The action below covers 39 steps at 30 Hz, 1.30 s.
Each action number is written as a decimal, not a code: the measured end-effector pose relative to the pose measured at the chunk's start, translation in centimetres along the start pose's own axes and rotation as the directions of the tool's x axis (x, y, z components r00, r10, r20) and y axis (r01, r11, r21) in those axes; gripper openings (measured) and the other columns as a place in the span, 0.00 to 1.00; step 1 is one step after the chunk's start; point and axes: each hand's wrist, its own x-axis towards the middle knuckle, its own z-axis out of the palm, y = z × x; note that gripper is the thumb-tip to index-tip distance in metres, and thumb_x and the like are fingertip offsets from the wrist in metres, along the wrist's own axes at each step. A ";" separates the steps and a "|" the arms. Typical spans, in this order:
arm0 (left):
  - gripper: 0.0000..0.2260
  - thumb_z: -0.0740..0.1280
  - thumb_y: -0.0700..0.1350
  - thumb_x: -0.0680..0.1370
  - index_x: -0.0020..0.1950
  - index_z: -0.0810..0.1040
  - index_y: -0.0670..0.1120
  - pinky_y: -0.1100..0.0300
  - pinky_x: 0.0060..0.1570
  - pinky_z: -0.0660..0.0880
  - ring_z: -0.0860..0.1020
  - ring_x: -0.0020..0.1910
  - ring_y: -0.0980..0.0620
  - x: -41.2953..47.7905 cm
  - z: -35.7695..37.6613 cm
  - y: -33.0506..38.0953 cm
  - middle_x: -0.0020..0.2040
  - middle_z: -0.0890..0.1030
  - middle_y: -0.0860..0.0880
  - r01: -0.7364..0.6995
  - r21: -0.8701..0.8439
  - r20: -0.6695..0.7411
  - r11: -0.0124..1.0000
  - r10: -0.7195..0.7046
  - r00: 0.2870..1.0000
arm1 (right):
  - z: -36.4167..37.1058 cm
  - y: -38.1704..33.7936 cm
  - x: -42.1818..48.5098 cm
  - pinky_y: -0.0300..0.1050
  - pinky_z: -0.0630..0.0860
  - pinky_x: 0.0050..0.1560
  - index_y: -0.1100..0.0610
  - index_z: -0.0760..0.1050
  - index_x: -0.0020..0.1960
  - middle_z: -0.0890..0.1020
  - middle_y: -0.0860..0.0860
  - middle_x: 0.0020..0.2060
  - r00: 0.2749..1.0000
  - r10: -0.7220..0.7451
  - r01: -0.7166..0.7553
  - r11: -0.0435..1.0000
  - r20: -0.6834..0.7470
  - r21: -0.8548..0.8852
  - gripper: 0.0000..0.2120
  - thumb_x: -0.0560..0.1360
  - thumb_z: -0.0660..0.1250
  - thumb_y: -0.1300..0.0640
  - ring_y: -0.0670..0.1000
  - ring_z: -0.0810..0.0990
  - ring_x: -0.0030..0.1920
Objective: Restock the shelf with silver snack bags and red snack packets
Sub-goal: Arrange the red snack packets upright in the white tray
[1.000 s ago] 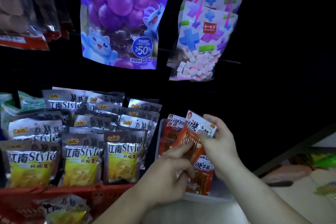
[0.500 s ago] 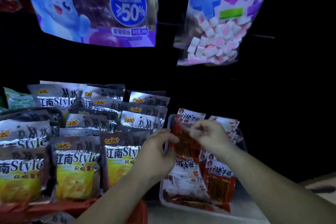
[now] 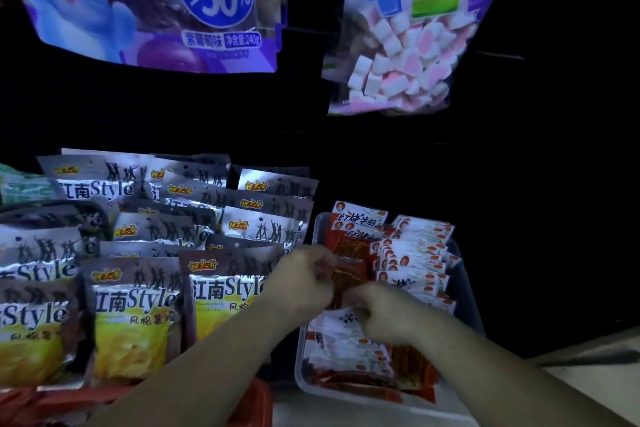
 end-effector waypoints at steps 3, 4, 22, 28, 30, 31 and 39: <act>0.15 0.63 0.35 0.76 0.51 0.83 0.54 0.56 0.39 0.81 0.83 0.41 0.52 0.3 0.0 -0.1 0.43 0.84 0.52 0.012 -0.045 -0.011 0.999 -0.013 1.000 | -1.1 0.0 0.1 0.48 0.75 0.38 0.44 0.78 0.66 0.78 0.47 0.48 1.000 -0.011 0.011 0.998 0.003 0.061 0.25 0.75 0.64 0.67 0.50 0.78 0.41; 0.16 0.63 0.35 0.76 0.49 0.82 0.56 0.56 0.38 0.81 0.83 0.40 0.51 0.2 0.1 -0.2 0.43 0.84 0.52 0.026 -0.078 -0.023 0.997 -0.028 0.999 | -1.7 0.2 0.0 0.49 0.77 0.41 0.46 0.79 0.64 0.77 0.47 0.49 0.999 -0.027 0.029 0.998 -0.036 0.062 0.24 0.74 0.65 0.67 0.51 0.78 0.44; 0.15 0.65 0.36 0.79 0.51 0.81 0.57 0.57 0.51 0.83 0.82 0.48 0.59 2.4 2.0 -2.0 0.48 0.84 0.57 0.051 -0.320 -0.111 0.946 -0.090 0.990 | -4.1 3.4 8.2 0.51 0.67 0.67 0.46 0.79 0.62 0.80 0.48 0.58 0.786 0.085 -0.247 0.951 -0.612 -0.186 0.12 0.82 0.67 0.44 0.54 0.73 0.65; 0.14 0.65 0.35 0.79 0.51 0.83 0.54 0.51 0.45 0.84 0.85 0.44 0.54 3.0 1.7 -3.1 0.45 0.86 0.55 0.084 -0.357 -0.090 0.930 -0.123 0.988 | -3.8 4.1 8.5 0.48 0.65 0.59 0.48 0.84 0.54 0.84 0.47 0.50 0.739 -0.058 -0.128 0.966 -0.671 -0.224 0.05 0.80 0.70 0.53 0.54 0.76 0.57; 0.14 0.65 0.35 0.79 0.49 0.84 0.55 0.49 0.45 0.85 0.85 0.44 0.52 2.9 1.6 -3.1 0.45 0.86 0.54 0.098 -0.363 -0.075 0.927 -0.134 0.988 | -4.2 4.3 8.0 0.53 0.71 0.57 0.50 0.87 0.52 0.85 0.48 0.49 0.711 -0.154 -0.088 0.948 -0.686 -0.305 0.06 0.76 0.76 0.58 0.58 0.79 0.55; 0.14 0.66 0.35 0.79 0.48 0.84 0.55 0.48 0.46 0.85 0.86 0.44 0.51 2.9 1.5 -3.0 0.45 0.86 0.53 0.102 -0.365 -0.078 0.925 -0.140 0.987 | -4.5 4.2 7.5 0.55 0.75 0.53 0.50 0.87 0.50 0.86 0.48 0.48 0.674 -0.192 -0.073 0.943 -0.714 -0.323 0.08 0.73 0.78 0.60 0.59 0.81 0.52; 0.15 0.65 0.35 0.80 0.49 0.80 0.56 0.62 0.43 0.80 0.82 0.43 0.58 0.1 -1.2 0.0 0.45 0.84 0.54 0.012 -0.382 -0.150 0.924 -0.075 0.986 | -9.8 -1.6 0.9 0.50 0.79 0.50 0.48 0.85 0.51 0.84 0.45 0.46 0.631 -0.191 0.026 0.974 -0.752 -0.226 0.05 0.77 0.71 0.55 0.51 0.80 0.51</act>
